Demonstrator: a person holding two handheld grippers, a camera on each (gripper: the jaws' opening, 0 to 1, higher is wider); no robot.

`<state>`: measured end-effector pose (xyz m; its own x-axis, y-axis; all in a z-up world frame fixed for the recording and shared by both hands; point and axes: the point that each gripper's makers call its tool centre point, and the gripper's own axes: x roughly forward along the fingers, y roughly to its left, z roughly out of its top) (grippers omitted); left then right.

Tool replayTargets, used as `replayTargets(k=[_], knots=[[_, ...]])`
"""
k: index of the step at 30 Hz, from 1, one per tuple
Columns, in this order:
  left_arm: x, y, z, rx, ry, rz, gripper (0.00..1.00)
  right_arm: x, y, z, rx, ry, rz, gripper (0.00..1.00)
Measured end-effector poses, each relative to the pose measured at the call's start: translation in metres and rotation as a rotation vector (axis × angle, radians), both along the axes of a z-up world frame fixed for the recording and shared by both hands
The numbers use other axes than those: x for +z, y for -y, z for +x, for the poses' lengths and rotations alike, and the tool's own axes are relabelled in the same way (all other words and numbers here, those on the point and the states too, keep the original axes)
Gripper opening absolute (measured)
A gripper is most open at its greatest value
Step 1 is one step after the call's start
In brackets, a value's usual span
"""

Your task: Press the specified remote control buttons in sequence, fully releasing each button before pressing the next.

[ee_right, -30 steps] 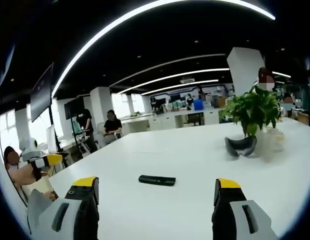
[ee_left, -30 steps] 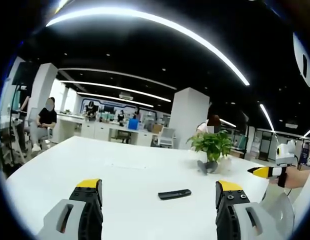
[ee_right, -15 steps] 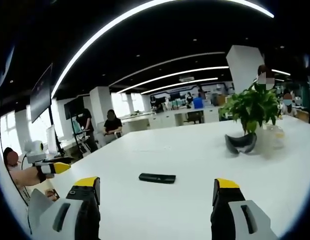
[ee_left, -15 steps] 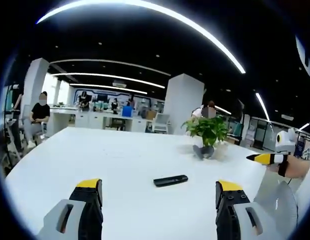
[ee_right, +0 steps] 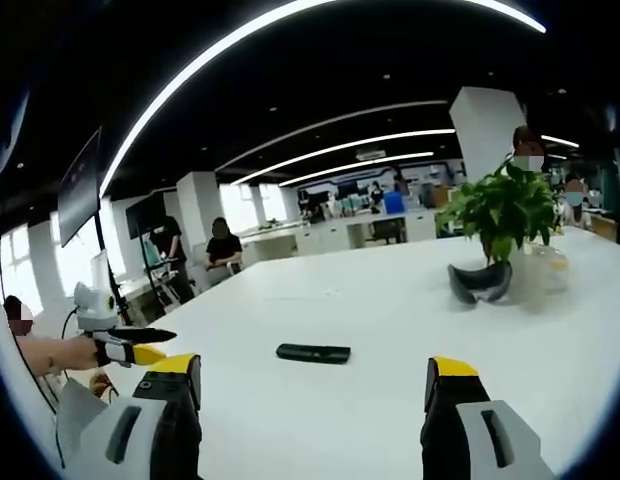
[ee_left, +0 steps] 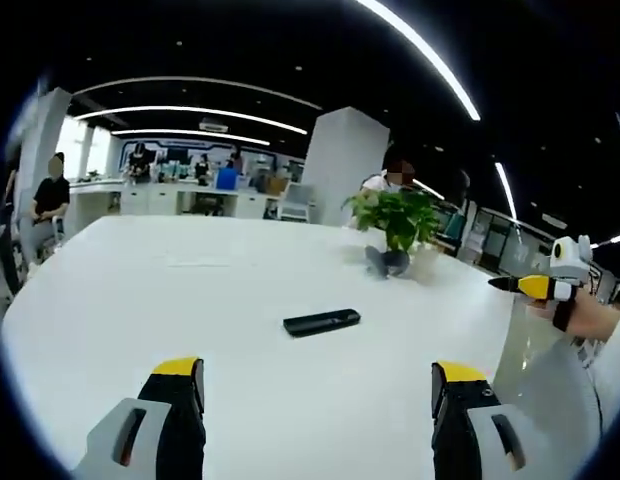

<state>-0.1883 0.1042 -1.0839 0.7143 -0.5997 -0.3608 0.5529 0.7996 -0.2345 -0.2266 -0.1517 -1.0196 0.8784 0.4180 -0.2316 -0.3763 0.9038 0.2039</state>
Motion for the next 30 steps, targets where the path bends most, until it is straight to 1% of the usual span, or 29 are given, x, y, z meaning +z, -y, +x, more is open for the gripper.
replayTargets(k=[1,6,8,10,11,13,16,18,20,21,23,24,25,30], knots=[[-0.005,0.004,0.002,-0.024,-0.017,0.006,0.98,-0.001,-0.001,0.000,0.002,-0.003,-0.001,0.92],[-0.018,0.015,0.010,-0.095,-0.070,0.031,0.98,-0.003,-0.002,-0.003,0.006,-0.010,0.000,0.92],[-0.024,0.020,0.013,-0.124,-0.109,0.029,0.98,-0.004,-0.002,-0.005,0.006,-0.014,0.001,0.91],[-0.028,0.023,0.018,-0.143,-0.128,0.023,0.98,-0.006,-0.002,-0.006,0.004,-0.019,-0.001,0.91],[-0.031,0.026,0.020,-0.161,-0.151,0.028,0.98,-0.007,-0.001,-0.006,0.003,-0.021,-0.002,0.91],[-0.036,0.029,0.023,-0.186,-0.162,0.047,0.98,-0.007,-0.001,-0.007,0.001,-0.025,0.000,0.91],[-0.046,0.035,0.028,-0.253,-0.179,0.120,0.98,-0.010,0.002,-0.006,-0.002,-0.035,-0.001,0.91],[-0.049,0.037,0.034,-0.267,-0.171,0.147,0.97,-0.010,0.003,-0.006,-0.002,-0.038,-0.003,0.91],[-0.053,0.041,0.040,-0.304,-0.186,0.167,0.97,-0.011,0.004,-0.006,-0.003,-0.044,-0.004,0.90],[-0.055,0.043,0.040,-0.325,-0.191,0.188,0.97,-0.011,0.004,-0.007,-0.003,-0.044,-0.003,0.90],[-0.060,0.043,0.046,-0.372,-0.178,0.274,0.97,-0.012,0.003,-0.007,-0.001,-0.048,-0.002,0.90],[-0.061,0.044,0.051,-0.391,-0.160,0.318,0.97,-0.012,0.003,-0.007,-0.001,-0.050,-0.001,0.90],[-0.061,0.045,0.054,-0.411,-0.153,0.335,0.97,-0.014,0.003,-0.008,0.002,-0.056,-0.001,0.90],[-0.070,0.053,0.066,-0.515,-0.162,0.430,0.96,-0.023,-0.001,-0.009,0.022,-0.092,-0.014,0.89]])
